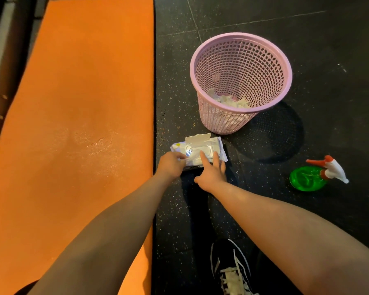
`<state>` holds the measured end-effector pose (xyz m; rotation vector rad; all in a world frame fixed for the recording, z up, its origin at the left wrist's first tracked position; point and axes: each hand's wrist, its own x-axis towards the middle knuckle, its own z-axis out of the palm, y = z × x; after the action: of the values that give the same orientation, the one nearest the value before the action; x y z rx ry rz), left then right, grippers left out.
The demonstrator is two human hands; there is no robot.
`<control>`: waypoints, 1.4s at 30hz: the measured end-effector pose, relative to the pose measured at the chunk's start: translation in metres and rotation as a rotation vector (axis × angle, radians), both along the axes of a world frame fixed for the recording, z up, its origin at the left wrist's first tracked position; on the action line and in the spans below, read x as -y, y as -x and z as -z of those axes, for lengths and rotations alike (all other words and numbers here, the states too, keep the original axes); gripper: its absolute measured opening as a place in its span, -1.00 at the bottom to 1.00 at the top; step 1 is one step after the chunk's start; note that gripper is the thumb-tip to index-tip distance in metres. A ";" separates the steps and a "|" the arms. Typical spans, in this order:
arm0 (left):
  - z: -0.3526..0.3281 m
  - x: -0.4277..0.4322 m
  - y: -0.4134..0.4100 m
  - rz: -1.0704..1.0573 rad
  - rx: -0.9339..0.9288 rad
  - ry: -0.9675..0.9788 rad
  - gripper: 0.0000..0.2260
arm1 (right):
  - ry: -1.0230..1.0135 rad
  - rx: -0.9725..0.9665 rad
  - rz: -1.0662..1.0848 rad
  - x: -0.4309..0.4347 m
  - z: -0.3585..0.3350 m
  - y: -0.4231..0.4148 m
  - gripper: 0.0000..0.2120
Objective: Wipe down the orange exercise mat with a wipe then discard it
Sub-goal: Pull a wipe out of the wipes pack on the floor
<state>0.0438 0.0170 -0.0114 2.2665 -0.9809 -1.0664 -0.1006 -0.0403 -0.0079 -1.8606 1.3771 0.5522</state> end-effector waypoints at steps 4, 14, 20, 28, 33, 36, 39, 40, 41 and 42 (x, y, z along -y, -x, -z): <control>0.002 -0.003 -0.012 -0.085 0.009 0.066 -0.66 | 0.027 -0.005 -0.025 -0.002 -0.001 0.001 -0.09; 0.004 -0.015 -0.006 -0.042 -0.073 0.181 -0.66 | 0.232 0.193 -0.018 -0.013 0.004 -0.006 -0.02; 0.014 -0.010 -0.004 0.130 0.026 0.174 -0.57 | 0.242 0.075 -0.134 -0.002 0.008 0.001 -0.16; 0.024 -0.003 0.008 0.219 -0.024 0.209 -0.62 | 0.064 -0.031 -0.070 0.016 0.011 0.014 -0.04; 0.021 0.005 0.008 0.100 -0.086 0.118 -0.60 | 0.026 0.015 -0.009 0.023 0.012 0.010 -0.04; 0.023 0.002 0.005 0.084 -0.057 0.103 -0.57 | -0.001 -0.025 -0.045 0.028 0.012 0.009 -0.03; 0.029 -0.002 0.003 0.068 0.033 0.115 -0.58 | -0.033 -0.054 -0.066 0.032 0.008 0.009 -0.06; 0.029 -0.003 0.004 0.057 0.041 0.133 -0.49 | -0.026 -0.047 -0.071 0.034 0.006 0.008 -0.09; 0.027 -0.004 0.005 0.025 0.030 0.153 -0.39 | -0.009 -0.022 -0.062 0.036 0.006 0.008 -0.14; 0.025 -0.003 0.005 -0.024 0.008 0.173 -0.30 | 0.014 0.023 -0.031 0.037 0.007 0.008 -0.18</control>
<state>0.0390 0.0203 -0.0362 2.1383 -1.0061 -0.9255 -0.1087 -0.0771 -0.0146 -1.8968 1.3426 0.5359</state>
